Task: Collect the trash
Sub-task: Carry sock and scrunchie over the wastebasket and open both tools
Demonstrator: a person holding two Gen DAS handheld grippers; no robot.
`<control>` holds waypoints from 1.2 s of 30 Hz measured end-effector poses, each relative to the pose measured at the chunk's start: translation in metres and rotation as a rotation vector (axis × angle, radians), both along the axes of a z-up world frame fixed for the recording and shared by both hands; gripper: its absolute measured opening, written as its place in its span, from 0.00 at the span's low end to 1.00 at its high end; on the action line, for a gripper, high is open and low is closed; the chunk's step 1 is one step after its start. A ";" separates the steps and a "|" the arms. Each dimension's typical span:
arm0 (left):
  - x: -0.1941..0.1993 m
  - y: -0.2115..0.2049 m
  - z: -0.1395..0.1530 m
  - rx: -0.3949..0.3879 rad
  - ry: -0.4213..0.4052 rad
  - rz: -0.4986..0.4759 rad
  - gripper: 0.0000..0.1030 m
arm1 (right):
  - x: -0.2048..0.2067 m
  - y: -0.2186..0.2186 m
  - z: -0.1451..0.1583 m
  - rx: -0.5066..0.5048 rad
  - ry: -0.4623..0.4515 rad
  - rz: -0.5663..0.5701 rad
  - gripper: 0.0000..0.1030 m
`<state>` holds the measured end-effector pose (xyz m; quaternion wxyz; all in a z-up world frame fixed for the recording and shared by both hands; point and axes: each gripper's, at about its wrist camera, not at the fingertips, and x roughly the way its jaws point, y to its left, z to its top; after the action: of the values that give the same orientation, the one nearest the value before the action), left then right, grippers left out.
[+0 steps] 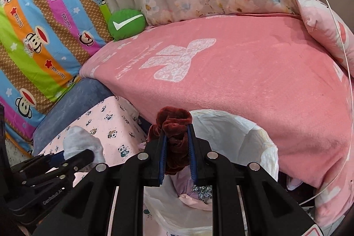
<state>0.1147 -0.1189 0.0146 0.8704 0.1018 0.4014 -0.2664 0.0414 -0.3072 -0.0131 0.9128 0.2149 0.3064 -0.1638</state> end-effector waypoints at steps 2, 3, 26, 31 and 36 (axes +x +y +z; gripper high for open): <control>-0.004 -0.010 0.001 0.002 0.000 -0.015 0.32 | -0.009 -0.005 0.007 -0.008 -0.009 -0.007 0.17; -0.005 -0.014 0.002 0.003 -0.001 -0.022 0.32 | -0.012 -0.007 0.009 -0.010 -0.012 -0.010 0.17; -0.019 -0.059 0.004 0.014 -0.012 -0.089 0.35 | -0.050 -0.032 0.033 -0.031 -0.049 -0.047 0.17; -0.017 -0.059 0.006 0.007 -0.012 -0.079 0.42 | -0.051 -0.031 0.034 -0.035 -0.052 -0.047 0.17; -0.018 -0.059 0.009 0.006 -0.026 -0.085 0.42 | -0.050 -0.031 0.035 -0.035 -0.052 -0.048 0.17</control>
<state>0.0963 -0.1781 0.0234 0.8631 0.1247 0.3859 -0.3009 -0.0088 -0.3381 0.0222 0.9199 0.2102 0.2743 -0.1853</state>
